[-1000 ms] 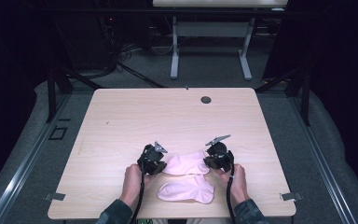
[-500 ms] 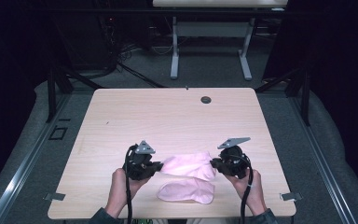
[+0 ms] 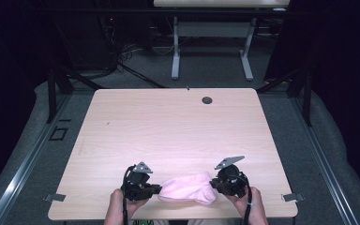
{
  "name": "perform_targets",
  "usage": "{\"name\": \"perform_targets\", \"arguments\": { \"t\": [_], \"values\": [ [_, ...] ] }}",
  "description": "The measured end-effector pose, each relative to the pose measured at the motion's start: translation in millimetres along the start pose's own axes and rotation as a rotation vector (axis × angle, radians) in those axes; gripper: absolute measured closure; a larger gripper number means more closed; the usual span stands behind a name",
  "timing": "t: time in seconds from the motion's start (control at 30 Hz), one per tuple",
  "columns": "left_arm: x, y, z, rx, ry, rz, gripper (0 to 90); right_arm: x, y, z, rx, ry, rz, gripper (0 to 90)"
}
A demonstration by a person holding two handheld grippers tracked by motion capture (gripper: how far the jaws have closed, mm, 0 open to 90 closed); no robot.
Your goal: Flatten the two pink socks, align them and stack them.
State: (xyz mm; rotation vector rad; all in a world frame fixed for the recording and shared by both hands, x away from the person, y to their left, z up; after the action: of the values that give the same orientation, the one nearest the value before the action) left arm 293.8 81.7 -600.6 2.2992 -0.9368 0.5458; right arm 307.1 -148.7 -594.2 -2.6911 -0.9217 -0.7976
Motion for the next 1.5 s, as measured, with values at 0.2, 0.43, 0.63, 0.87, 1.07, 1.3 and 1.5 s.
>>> {"name": "perform_targets", "arguments": {
  "t": [0.2, 0.43, 0.63, 0.87, 1.07, 1.3, 1.5],
  "values": [
    [-7.2, -5.6, 5.5, 0.047, -0.018, -0.008, 65.4, -5.1, 0.1, 10.4, -0.007, -0.001, -0.007, 75.5],
    [15.1, 12.8, -8.9, 0.073, 0.061, 0.093, 57.7, 1.8, -5.2, -10.7, -0.009, 0.073, -0.023, 77.1],
    [19.1, 25.8, 17.9, 0.039, 0.002, 0.162, 72.7, -5.6, -27.8, 7.2, 0.017, 0.013, -0.079, 86.8],
    [1.1, 8.0, 37.5, 0.050, -0.047, 0.146, 86.2, -18.8, -25.6, 26.5, 0.017, -0.045, -0.070, 89.8],
    [-1.7, -3.6, 35.2, 0.046, -0.019, 0.116, 88.5, -19.7, -19.9, 27.2, 0.023, -0.025, -0.069, 89.9],
    [-4.1, -3.9, 34.4, 0.052, 0.003, 0.129, 88.8, -22.8, -15.3, 25.1, 0.027, -0.028, -0.052, 90.0],
    [4.9, 3.4, 28.8, 0.046, 0.030, 0.169, 51.8, -19.2, -14.6, 20.2, -0.013, 0.028, -0.090, 84.6]
  ]
}}
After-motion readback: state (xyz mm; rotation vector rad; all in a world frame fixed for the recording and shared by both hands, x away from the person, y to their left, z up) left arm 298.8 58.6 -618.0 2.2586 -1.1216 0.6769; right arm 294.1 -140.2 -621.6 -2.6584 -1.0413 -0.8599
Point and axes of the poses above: each handheld gripper's, and its own axes: z roughly forward along the jaws, x roughly out of its top, y roughly to its right, the point moved 8 cm from there along z, roughly forward along the jaws, and after that the axes turned 7 degrees about -x, right-handed, at the moved point
